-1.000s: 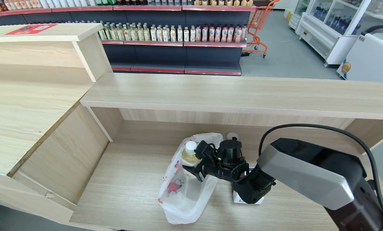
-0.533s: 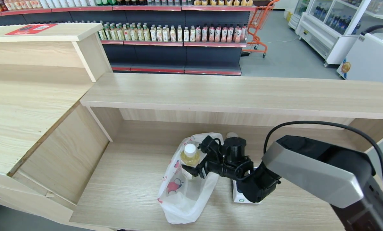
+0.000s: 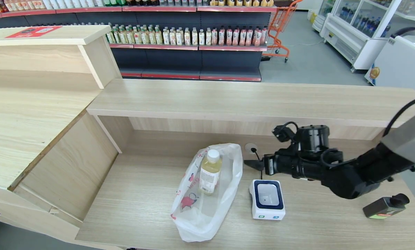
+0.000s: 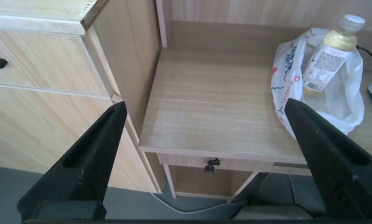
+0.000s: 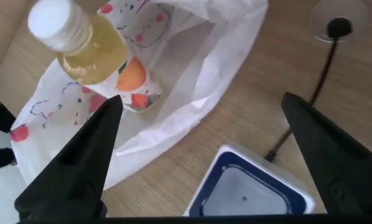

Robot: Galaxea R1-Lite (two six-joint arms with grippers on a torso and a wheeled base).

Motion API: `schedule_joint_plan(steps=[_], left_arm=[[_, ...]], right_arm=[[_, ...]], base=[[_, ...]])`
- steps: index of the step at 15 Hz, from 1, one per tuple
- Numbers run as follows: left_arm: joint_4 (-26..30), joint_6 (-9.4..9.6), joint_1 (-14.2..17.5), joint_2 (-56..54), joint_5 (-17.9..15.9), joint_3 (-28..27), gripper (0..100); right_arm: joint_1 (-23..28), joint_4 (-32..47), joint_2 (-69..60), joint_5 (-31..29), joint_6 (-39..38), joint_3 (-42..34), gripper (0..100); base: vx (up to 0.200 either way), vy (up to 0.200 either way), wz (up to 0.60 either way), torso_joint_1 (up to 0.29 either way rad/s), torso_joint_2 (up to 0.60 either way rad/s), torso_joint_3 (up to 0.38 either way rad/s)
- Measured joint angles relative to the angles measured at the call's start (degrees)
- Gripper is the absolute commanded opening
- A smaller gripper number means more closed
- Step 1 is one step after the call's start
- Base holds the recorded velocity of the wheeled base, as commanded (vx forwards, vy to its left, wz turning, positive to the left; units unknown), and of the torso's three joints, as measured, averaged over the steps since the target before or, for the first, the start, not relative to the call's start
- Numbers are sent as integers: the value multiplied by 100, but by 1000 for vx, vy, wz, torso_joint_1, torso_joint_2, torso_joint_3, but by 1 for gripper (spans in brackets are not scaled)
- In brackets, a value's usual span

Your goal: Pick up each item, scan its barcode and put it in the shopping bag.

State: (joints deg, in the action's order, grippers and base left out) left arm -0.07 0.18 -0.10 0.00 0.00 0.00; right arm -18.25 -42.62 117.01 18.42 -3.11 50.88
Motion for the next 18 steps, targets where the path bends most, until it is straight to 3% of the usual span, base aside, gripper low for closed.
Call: schedule_joint_plan(steps=[5,11,16,18], left_arm=[[0,-2,0,0,0,0,100],[0,0,0,0,0,0,100],[0,0,0,0,0,0,100],[0,0,0,0,0,0,100]], right_arm=[[926,145,-1419,46,-378,-720,100],[2235,633,-2599,-176,1258,-2109,100],[2394,709,-4175,-380,1085,-3077,100],[2411,1117,-4804,-402,767,-3317,100]], base=[[0,0,0,0,0,0],[0,0,0,0,0,0],[0,0,0,0,0,0],[0,0,0,0,0,0]])
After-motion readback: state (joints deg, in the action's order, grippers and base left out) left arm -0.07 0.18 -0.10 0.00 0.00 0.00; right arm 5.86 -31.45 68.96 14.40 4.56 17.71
